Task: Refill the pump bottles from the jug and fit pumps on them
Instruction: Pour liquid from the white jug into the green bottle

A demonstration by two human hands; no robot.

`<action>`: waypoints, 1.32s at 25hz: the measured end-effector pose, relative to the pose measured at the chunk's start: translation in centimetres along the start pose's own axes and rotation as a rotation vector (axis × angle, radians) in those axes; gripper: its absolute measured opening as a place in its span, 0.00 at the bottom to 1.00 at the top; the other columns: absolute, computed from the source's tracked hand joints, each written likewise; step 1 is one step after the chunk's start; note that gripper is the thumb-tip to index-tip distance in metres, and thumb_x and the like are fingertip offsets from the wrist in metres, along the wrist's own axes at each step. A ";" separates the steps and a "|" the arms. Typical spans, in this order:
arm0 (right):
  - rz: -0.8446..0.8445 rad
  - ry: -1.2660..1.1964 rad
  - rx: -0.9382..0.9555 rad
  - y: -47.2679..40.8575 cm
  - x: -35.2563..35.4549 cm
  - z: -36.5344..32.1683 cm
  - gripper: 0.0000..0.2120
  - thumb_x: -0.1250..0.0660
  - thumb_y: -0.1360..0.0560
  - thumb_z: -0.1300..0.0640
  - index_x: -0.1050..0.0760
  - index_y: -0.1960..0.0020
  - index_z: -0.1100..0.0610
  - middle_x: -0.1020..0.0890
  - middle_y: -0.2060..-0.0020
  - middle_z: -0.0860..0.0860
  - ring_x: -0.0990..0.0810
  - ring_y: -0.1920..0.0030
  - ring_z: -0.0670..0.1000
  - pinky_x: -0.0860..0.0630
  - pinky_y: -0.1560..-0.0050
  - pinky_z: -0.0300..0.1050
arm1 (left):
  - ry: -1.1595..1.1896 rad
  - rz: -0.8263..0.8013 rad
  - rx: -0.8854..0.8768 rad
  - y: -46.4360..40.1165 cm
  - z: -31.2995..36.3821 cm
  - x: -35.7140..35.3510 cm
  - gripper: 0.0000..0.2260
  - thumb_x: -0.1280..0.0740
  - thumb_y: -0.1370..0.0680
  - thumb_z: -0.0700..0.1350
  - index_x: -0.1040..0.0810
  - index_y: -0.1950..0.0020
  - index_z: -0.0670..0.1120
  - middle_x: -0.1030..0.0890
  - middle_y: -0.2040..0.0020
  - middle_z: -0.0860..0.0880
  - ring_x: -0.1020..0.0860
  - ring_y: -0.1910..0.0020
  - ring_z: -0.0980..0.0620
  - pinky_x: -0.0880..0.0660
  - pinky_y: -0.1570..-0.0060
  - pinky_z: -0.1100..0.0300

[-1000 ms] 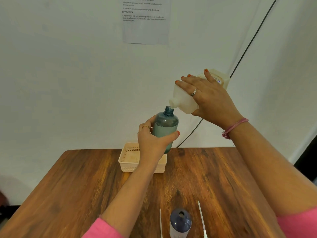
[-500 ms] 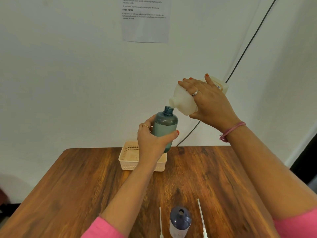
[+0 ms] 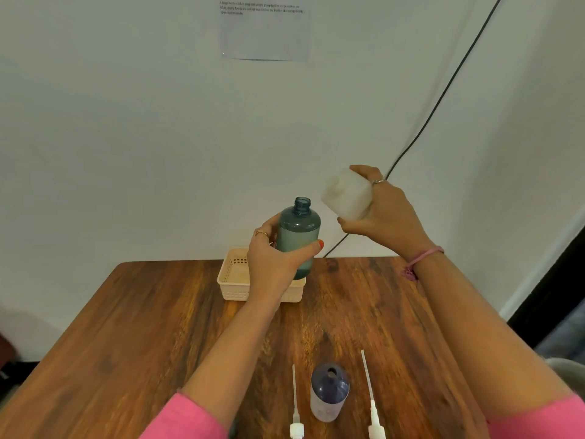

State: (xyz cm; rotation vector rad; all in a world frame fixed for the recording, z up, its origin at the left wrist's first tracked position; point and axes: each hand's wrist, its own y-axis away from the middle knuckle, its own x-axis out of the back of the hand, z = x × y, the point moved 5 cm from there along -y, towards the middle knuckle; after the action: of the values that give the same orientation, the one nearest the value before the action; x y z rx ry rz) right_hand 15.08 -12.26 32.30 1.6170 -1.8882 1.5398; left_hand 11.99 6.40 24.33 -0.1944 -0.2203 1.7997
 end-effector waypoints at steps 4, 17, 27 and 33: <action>0.091 -0.259 -0.184 2.6 -1.1 3.4 0.36 0.21 0.38 0.56 0.35 0.36 0.52 0.26 0.48 0.46 0.25 0.52 0.46 0.28 0.61 0.27 | -0.033 -0.002 0.039 0.7 -2.0 0.9 0.32 0.19 0.38 0.43 0.29 0.39 0.55 0.24 0.47 0.58 0.25 0.49 0.62 0.27 0.56 0.70; 0.241 -0.394 -0.566 16.6 -6.8 12.1 0.36 0.20 0.39 0.56 0.33 0.35 0.51 0.26 0.42 0.48 0.25 0.42 0.49 0.23 0.46 0.44 | -0.218 -0.009 0.205 5.7 -12.1 5.6 0.34 0.19 0.37 0.42 0.28 0.34 0.50 0.24 0.43 0.58 0.27 0.51 0.70 0.32 0.55 0.78; 0.327 -0.442 -0.828 25.8 -9.6 16.9 0.38 0.21 0.38 0.59 0.35 0.34 0.51 0.26 0.39 0.51 0.25 0.42 0.49 0.22 0.48 0.44 | -0.360 0.035 0.344 10.2 -19.4 7.7 0.32 0.20 0.37 0.40 0.29 0.36 0.47 0.25 0.44 0.53 0.28 0.45 0.56 0.32 0.49 0.66; 0.319 -0.392 -0.893 29.0 -10.5 18.4 0.39 0.21 0.37 0.61 0.37 0.33 0.53 0.28 0.41 0.47 0.27 0.43 0.47 0.24 0.51 0.38 | -0.388 0.032 0.418 11.5 -22.6 8.2 0.33 0.20 0.37 0.42 0.30 0.36 0.48 0.26 0.46 0.54 0.28 0.47 0.55 0.30 0.49 0.64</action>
State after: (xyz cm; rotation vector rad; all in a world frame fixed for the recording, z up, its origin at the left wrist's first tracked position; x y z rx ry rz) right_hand 3.29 -25.05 0.91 1.2579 -2.5781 0.2770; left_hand 4.88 12.75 -0.52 0.4529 -0.1095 1.8604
